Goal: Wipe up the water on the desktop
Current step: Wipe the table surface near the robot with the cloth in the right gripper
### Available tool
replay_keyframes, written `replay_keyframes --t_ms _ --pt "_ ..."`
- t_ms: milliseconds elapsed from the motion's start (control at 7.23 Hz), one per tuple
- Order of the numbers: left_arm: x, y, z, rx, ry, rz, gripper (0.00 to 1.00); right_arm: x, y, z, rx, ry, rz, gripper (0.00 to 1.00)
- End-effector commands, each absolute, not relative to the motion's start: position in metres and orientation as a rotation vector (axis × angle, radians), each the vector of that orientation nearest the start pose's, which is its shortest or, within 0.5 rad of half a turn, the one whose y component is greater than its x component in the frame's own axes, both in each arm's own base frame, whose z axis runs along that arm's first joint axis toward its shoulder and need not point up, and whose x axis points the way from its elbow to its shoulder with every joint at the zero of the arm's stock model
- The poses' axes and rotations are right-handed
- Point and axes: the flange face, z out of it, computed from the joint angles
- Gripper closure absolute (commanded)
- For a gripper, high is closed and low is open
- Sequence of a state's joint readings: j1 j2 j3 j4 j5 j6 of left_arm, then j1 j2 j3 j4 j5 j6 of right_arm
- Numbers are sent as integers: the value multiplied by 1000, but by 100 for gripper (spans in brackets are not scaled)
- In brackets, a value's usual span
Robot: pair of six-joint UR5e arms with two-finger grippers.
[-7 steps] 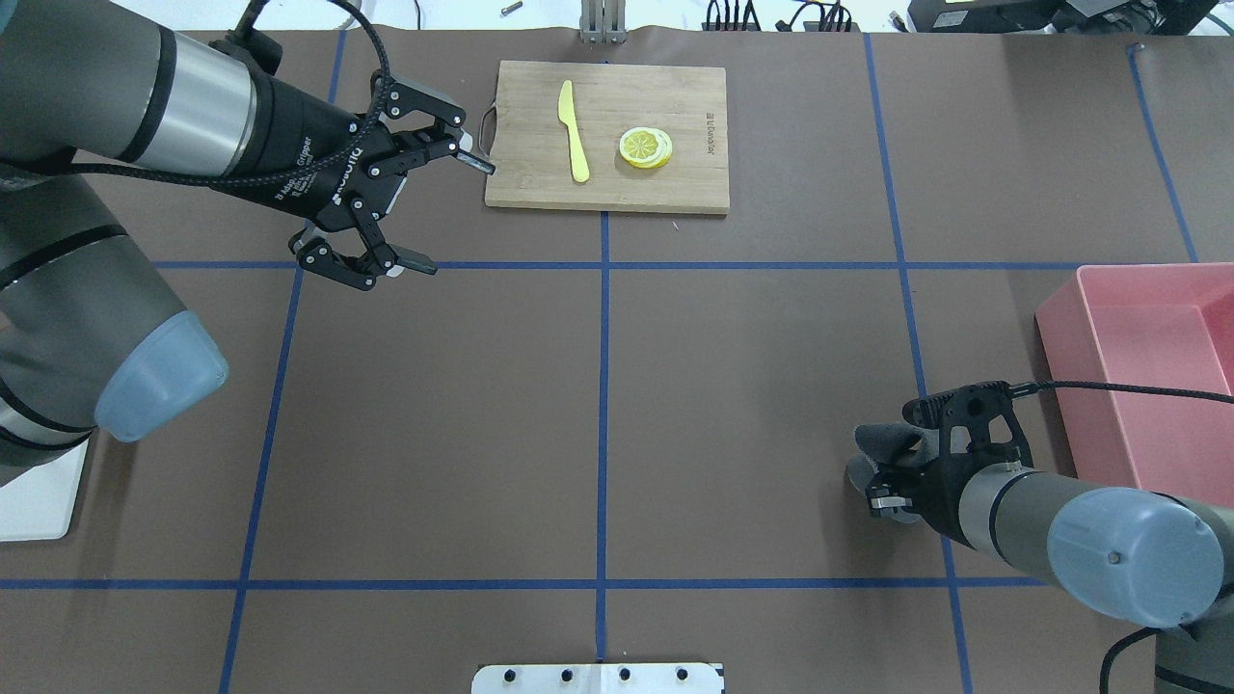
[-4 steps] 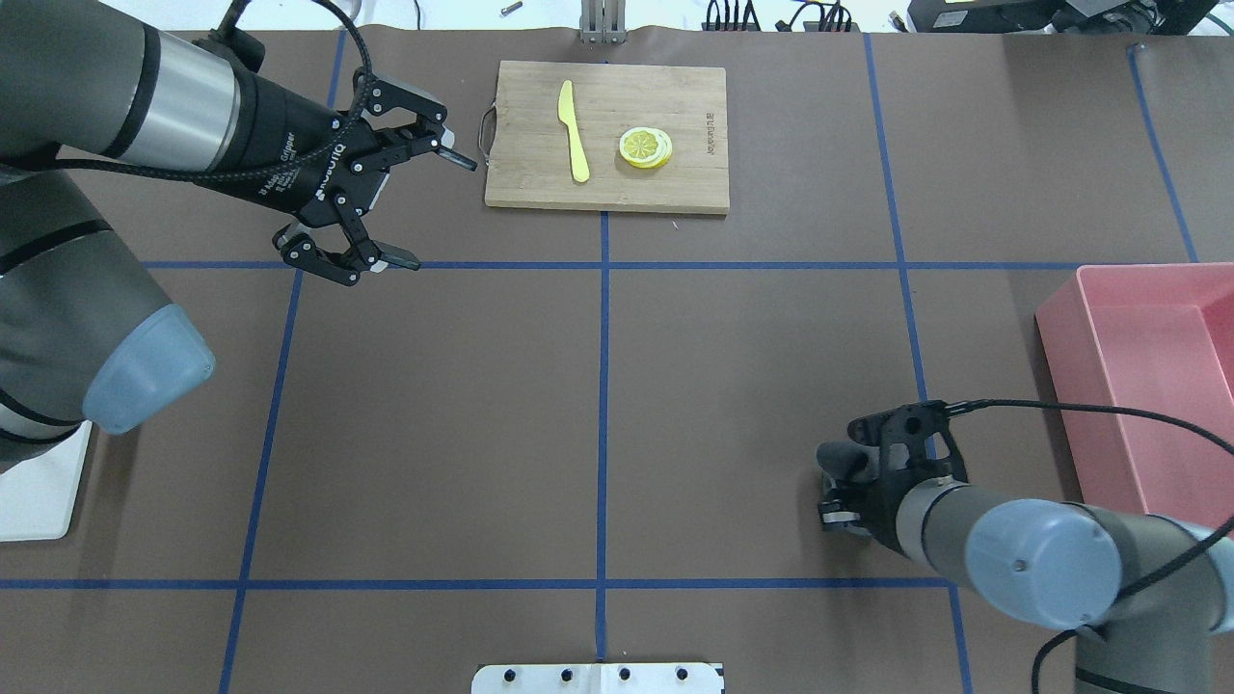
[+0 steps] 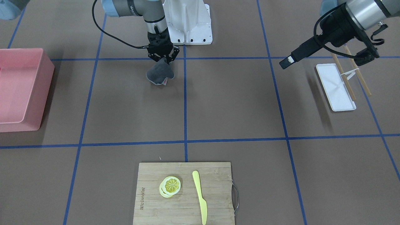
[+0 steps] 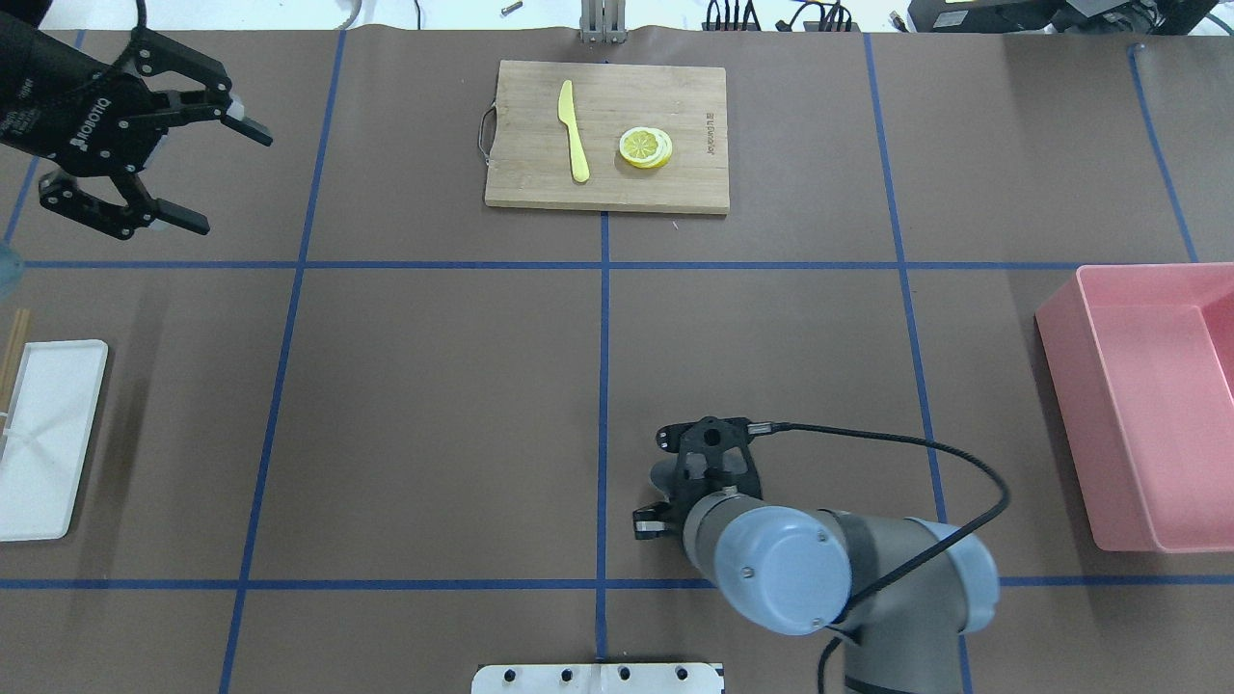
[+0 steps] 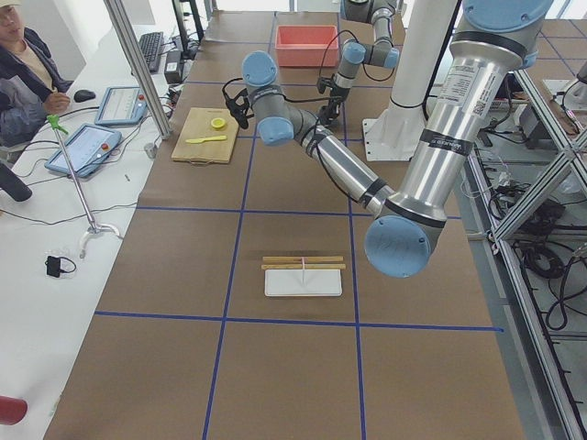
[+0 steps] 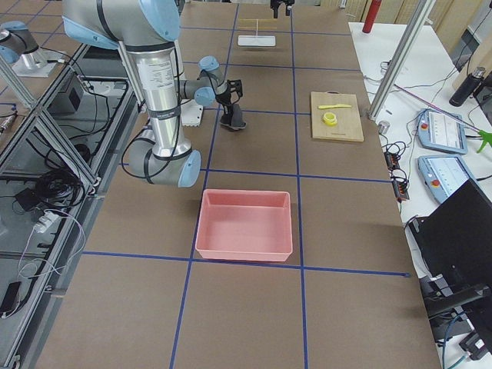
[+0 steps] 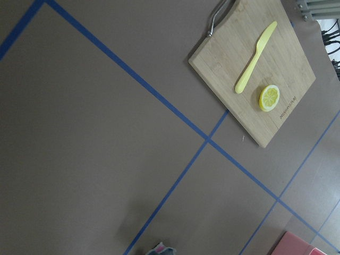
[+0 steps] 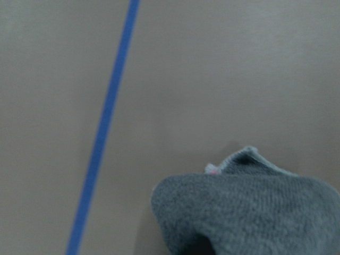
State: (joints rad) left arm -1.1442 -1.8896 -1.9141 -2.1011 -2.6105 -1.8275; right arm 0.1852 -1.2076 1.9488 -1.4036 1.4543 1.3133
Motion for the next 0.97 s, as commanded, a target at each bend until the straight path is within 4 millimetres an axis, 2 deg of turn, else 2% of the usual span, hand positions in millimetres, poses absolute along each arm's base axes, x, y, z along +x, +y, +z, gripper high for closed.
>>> replay_keyframes --t_ms 0,138,277,415,553,692,830 --pt "145 -512 276 -336 1354 -540 2 -423 -268 350 269 -763 -106 100" --pt "132 -520 286 -311 1349 -554 2 -393 -274 392 261 -691 -154 100" --pt "120 -531 299 -297 1341 -576 2 -375 -282 415 268 -649 -183 100" --pt "115 -538 308 -278 1336 -567 2 -381 -282 401 226 -702 -194 100" --pt "115 -538 311 -274 1333 -563 2 -405 -288 368 228 -767 -201 100" --pt "114 -537 314 -278 1330 -567 2 -438 -297 350 234 -798 -209 100" --pt "113 -536 321 -283 1324 -576 3 -480 -300 318 228 -846 -195 100"
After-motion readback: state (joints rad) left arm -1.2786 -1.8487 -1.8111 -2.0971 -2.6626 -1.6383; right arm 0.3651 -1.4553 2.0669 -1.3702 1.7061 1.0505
